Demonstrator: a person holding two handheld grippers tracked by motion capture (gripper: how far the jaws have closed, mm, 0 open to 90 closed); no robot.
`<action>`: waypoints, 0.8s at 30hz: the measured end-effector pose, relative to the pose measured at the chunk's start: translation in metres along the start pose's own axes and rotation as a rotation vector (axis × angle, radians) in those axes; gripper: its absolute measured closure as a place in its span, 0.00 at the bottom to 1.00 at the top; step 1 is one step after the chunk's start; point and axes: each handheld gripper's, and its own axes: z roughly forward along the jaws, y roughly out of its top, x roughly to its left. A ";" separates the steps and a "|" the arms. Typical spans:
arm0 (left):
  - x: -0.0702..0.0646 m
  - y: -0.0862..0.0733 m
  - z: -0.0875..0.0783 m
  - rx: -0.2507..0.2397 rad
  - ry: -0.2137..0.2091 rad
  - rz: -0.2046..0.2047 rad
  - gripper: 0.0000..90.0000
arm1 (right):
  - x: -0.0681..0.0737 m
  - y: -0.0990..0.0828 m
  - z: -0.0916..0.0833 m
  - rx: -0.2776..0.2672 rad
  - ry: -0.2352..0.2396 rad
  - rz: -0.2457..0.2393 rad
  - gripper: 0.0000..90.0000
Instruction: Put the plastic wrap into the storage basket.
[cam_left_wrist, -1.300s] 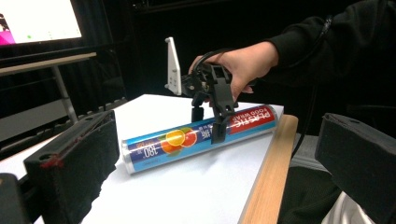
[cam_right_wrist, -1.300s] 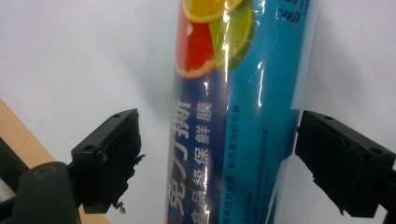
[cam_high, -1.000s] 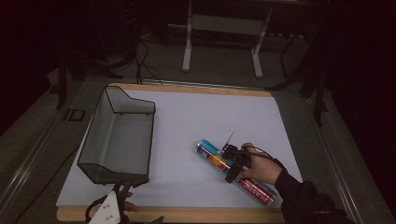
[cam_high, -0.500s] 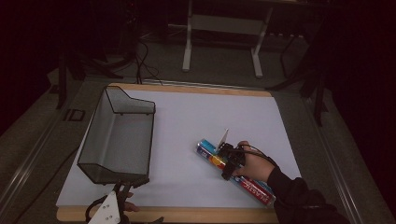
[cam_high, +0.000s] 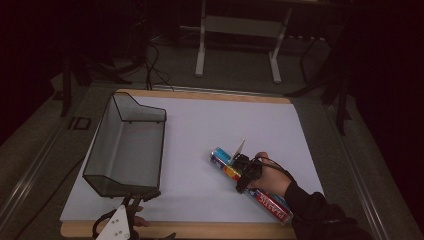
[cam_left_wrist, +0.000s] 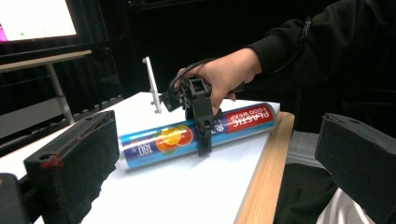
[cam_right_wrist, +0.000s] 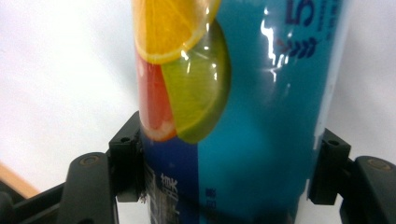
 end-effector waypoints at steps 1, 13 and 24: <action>0.000 0.000 0.000 0.000 0.000 -0.002 0.01 | -0.001 0.000 -0.003 -0.018 0.011 0.011 0.35; 0.000 -0.001 0.001 0.002 0.000 -0.003 0.01 | -0.007 0.006 -0.049 -0.174 -0.010 0.028 0.35; 0.000 0.000 0.001 0.003 0.001 0.000 0.01 | -0.008 0.017 -0.079 -0.269 -0.011 0.045 0.35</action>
